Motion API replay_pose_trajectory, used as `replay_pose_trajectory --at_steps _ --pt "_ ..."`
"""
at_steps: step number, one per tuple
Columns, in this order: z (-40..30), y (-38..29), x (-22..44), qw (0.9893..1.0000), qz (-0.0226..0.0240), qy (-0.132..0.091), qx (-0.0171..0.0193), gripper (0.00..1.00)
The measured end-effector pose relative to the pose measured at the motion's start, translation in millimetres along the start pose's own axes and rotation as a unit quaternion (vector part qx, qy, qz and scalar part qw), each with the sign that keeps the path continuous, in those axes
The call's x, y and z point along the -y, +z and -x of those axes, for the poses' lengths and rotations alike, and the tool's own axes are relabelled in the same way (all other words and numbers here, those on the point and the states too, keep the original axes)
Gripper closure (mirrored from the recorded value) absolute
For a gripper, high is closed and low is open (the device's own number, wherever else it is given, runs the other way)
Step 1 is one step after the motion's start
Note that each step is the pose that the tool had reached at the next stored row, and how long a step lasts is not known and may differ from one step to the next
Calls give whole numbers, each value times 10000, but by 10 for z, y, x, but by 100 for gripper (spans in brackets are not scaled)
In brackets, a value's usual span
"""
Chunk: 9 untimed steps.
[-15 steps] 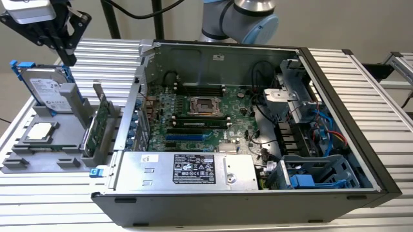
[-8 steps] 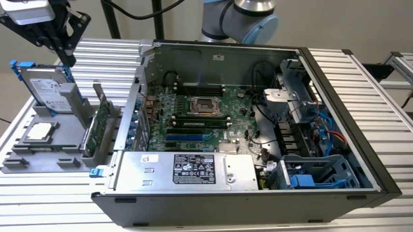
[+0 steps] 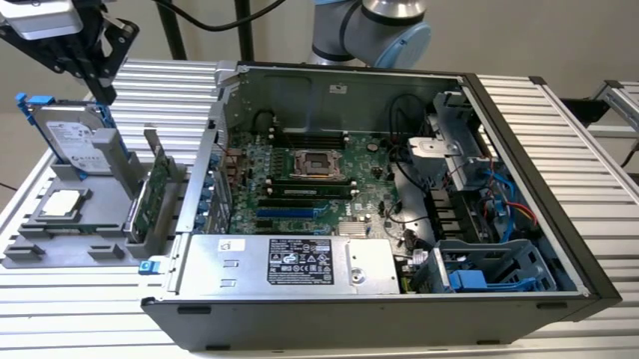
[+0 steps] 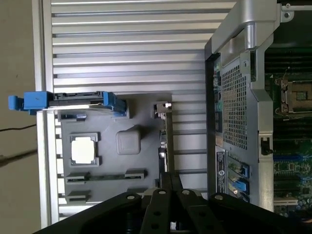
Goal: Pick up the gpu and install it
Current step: 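Pick up the gpu and move the gpu toward the slot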
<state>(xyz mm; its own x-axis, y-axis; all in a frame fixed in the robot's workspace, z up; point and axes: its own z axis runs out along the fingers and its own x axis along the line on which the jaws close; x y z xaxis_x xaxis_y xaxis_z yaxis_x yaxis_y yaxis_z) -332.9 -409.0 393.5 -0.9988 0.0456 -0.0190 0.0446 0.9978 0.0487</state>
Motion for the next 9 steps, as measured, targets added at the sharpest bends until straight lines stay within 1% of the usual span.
replay_pose_trajectory --at_steps 9 --pt "-9 -2 28 10000 0 0 0 100"
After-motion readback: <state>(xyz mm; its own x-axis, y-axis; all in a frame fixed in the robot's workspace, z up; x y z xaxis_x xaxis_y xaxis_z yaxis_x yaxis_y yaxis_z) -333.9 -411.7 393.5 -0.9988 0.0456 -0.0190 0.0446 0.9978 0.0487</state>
